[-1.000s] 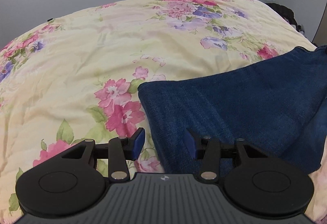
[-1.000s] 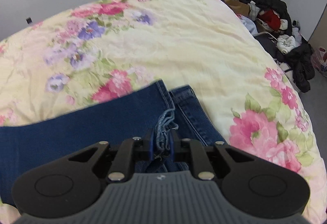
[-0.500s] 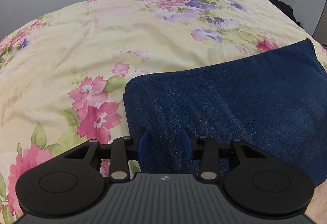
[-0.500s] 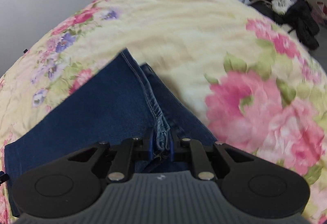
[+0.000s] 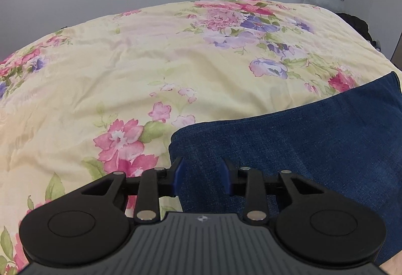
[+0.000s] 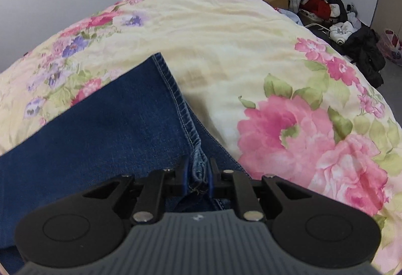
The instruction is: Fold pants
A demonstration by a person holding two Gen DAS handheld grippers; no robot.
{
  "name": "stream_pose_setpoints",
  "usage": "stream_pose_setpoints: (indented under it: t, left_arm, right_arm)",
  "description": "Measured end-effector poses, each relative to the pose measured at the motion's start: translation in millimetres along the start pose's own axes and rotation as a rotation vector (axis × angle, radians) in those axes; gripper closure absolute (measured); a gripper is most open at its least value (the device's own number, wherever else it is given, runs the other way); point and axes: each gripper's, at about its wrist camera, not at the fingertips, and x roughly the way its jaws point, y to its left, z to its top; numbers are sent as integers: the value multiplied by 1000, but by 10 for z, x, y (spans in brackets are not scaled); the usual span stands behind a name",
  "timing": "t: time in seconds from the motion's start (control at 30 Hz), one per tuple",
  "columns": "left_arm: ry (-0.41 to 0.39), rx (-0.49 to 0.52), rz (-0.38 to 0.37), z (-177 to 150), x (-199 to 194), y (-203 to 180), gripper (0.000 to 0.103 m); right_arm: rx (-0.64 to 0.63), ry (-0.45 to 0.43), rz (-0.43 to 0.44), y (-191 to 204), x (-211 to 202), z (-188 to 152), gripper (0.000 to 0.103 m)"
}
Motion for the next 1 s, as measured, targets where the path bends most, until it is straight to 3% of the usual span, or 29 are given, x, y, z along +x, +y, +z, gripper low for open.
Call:
stream_pose_setpoints:
  t: [0.13,0.2,0.33,0.47,0.7,0.9,1.0]
  left_arm:
    - [-1,49,1,87,-22,59,76]
    - [5,73,-14,132,-7,58,78]
    - [34,171,-37,160,109,-83,78]
    - [97,241,4,130,381,-189,79]
    - [147,258,24,89,716,-220,81]
    - [138,256,39,148,529,-193,81]
    - [115,280,4,146,255,-196,81]
  right_arm:
    - [-63,-42,-113,49,-115,66,72]
    - [-85,-91,-143,87,-220,128,72]
    - [-124,-122,-13,267,-266,178,74]
    - [-200,-89,-27,485,-33,117,87]
    - [-159,-25,-30,387,297,49,88]
    - [-177,-25,-53,431,311,38,89]
    - [-162,-44,-66,430,208,57,88]
